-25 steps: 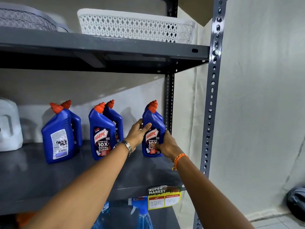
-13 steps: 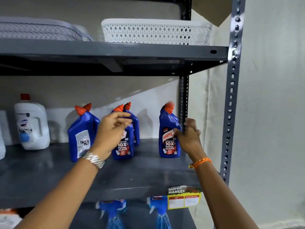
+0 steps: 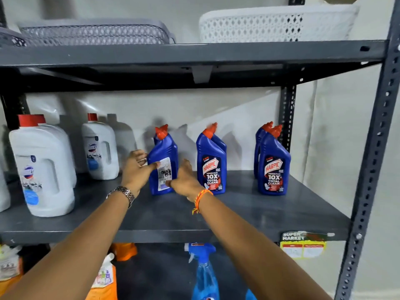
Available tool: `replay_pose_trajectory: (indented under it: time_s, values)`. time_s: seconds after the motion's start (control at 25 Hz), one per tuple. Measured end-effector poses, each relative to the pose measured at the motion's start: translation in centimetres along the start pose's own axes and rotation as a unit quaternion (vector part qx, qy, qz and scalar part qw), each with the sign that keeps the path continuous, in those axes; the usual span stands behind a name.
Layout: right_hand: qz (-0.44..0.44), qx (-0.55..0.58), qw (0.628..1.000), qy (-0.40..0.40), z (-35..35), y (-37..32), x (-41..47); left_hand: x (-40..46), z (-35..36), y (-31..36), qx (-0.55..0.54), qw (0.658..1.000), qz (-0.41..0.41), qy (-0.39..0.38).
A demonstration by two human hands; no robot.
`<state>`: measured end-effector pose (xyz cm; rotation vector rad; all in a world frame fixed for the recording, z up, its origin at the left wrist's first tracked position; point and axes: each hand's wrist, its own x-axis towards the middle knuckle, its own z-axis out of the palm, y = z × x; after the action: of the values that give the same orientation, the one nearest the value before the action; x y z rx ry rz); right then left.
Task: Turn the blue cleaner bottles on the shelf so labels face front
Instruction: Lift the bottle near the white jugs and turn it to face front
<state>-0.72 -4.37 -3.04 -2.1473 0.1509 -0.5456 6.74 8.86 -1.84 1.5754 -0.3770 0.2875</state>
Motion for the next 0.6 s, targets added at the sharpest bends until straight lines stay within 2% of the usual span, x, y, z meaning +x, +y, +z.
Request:
replay_pose_trajectory:
  time_s: [0.08, 0.2, 0.32, 0.44, 0.6]
  values:
    - [0.077, 0.019, 0.997, -0.017, 0.7, 0.9, 2.2, 1.2, -0.2, -0.6, 0.032, 0.999, 0.012, -0.034]
    - [0.112, 0.067, 0.99, -0.047, 1.8, 2.1, 4.5, 2.9, -1.1, -1.7, 0.07, 0.996, 0.012, -0.048]
    - [0.094, 0.12, 0.987, -0.057, 2.2, 2.5, 5.0, 3.3, -1.8, -2.0, 0.083, 0.994, 0.004, -0.078]
    - [0.037, 0.145, 0.987, -0.049, 1.7, 1.5, 5.0, 3.8, -2.8, -0.4, 0.057, 0.995, 0.02, -0.083]
    - [0.028, 0.257, 0.962, -0.09, 0.2, -1.0, 4.3, 4.6, -3.7, 2.7, 0.022, 0.994, 0.058, -0.095]
